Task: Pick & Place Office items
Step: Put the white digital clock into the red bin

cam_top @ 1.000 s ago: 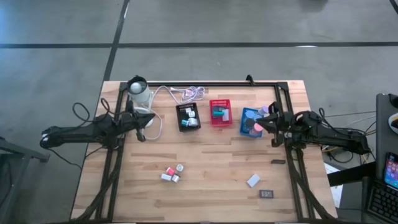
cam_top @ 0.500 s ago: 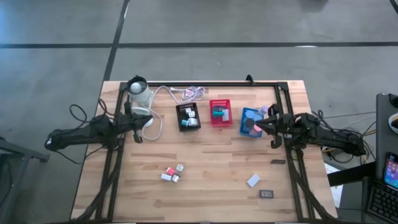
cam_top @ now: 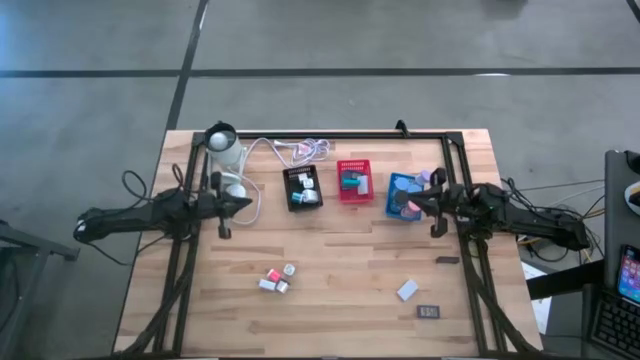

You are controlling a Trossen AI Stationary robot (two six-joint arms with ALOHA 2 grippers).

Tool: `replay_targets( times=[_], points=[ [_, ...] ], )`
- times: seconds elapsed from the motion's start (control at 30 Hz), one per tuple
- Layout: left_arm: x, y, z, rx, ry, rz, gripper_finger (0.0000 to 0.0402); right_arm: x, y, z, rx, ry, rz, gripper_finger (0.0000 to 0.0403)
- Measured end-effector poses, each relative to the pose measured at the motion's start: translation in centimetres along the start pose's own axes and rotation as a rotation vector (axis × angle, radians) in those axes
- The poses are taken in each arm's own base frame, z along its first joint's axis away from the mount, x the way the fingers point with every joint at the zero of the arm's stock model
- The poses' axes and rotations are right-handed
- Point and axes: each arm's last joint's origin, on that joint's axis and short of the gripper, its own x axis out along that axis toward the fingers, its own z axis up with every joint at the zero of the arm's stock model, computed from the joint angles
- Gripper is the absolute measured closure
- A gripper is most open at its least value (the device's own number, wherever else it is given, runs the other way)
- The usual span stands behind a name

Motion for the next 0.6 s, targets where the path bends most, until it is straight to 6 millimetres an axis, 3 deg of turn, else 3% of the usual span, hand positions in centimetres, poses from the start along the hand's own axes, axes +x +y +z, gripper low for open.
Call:
replay_targets(
  times=[0.23, 0.6],
  points=[
    [-0.02, -0.18, 0.51, -0.044, -0.064, -0.086, 0.0397, -0.01, 0.02, 0.28, -0.075, -0.029, 0.001, 0.0365],
    [-0.02, -0.21, 0.37, -0.056, -0.045, -0.089, 0.0379, -0.12, 0.35, 0.8, 0.07, -0.055, 0.106, 0.0365]
  ],
)
